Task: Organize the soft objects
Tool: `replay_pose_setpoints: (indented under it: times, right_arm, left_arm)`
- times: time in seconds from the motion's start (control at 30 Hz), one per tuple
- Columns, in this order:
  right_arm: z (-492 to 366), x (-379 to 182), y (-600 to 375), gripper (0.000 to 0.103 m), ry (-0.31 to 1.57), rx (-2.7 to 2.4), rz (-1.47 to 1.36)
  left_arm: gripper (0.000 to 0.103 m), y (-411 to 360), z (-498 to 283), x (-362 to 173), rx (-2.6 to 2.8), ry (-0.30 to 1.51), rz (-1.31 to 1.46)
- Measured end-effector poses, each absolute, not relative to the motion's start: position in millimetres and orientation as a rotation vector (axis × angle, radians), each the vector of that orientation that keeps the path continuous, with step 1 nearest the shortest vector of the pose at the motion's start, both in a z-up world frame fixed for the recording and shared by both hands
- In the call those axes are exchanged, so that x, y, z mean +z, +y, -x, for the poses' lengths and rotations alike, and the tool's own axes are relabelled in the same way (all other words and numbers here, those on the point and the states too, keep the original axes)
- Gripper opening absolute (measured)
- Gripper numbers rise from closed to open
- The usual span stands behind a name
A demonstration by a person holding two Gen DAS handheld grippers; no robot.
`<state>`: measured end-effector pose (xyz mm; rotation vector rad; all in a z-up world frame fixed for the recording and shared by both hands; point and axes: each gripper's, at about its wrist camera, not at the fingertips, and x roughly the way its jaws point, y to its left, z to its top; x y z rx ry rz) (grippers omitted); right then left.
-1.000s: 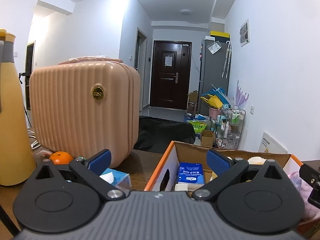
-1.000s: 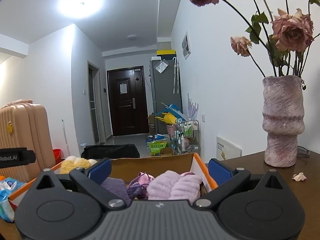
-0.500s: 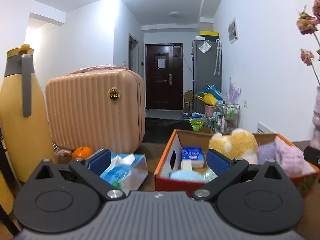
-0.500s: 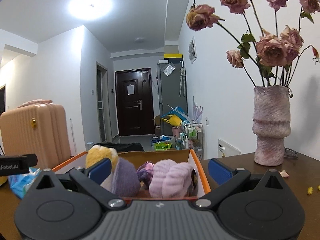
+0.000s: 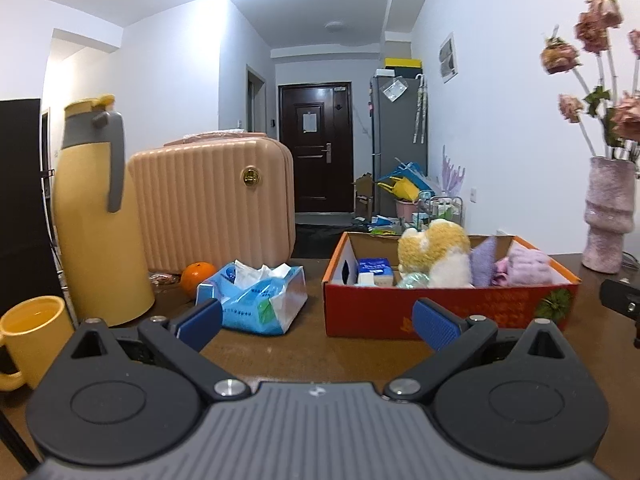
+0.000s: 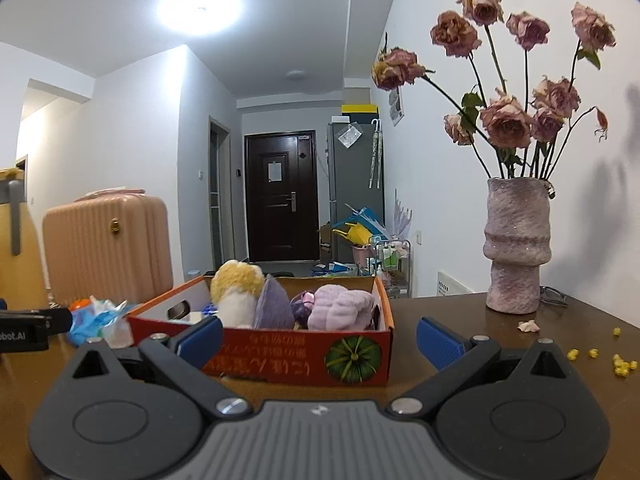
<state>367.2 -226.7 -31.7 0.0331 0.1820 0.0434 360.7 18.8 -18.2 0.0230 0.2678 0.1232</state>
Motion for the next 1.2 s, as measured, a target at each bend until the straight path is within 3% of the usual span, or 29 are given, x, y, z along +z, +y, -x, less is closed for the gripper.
replay_pose_setpoints:
  times: [0.63,1.2]
  right_arm:
    - [-206.5,-28.0,-235.4,0.103,0.241,0.113,-0.019]
    - [-148.6,-18.8,-238.8,0.103,0.245,0.142,-0.013]
  left_arm:
    - [0.103,7.4,-186.1,-23.3,-0.017,0.237,0.023]
    - [0.103,-13.1,-132.9,-20.9,-0.048,0.189,-0.019]
